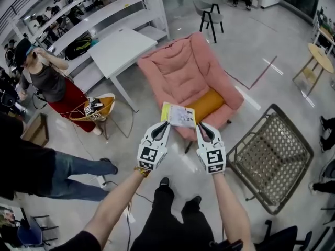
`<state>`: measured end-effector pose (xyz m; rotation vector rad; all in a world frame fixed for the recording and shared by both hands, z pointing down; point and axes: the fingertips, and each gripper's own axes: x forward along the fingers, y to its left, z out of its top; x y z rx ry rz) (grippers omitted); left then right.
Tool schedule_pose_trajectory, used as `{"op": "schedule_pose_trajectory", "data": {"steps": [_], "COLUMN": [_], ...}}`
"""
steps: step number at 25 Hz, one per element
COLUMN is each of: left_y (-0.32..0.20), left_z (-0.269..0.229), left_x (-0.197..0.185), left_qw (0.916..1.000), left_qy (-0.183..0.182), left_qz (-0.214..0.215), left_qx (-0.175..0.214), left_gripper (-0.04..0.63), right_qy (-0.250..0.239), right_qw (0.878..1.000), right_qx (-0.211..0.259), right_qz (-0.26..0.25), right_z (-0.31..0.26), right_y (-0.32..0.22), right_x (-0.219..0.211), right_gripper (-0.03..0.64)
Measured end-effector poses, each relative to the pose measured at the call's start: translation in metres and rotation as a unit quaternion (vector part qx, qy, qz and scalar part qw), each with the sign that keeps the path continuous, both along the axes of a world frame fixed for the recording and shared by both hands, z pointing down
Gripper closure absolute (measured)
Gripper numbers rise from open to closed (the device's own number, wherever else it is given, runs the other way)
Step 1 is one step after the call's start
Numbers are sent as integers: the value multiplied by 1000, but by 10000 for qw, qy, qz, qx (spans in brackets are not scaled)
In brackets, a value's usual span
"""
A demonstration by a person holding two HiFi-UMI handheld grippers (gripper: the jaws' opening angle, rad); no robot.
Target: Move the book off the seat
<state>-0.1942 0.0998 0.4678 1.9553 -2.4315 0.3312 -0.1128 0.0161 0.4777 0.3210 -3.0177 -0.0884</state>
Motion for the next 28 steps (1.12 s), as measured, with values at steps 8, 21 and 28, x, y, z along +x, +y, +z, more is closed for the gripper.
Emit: {"op": "schedule_pose_trajectory", "data": {"steps": [8, 21, 28], "left_y": [-5, -24, -22], "left_z": [46, 117, 169], "left_x": [-29, -79, -96], "left_qw": [9997, 9971, 9912], "left_qy": [18, 37, -179], "left_qz": [95, 411, 692], "left_qx": [-220, -647, -1112], "left_gripper": [581, 581, 580], "right_qy": [322, 767, 1076], "right_qw": [9994, 9966, 9939], "right_qx": [23, 278, 241], "right_qz": [83, 90, 74], "right_z": [47, 106, 150], "right_y": [-11, -27, -35], "right_x": [-17, -64, -76], "right_gripper": [600, 600, 564]}}
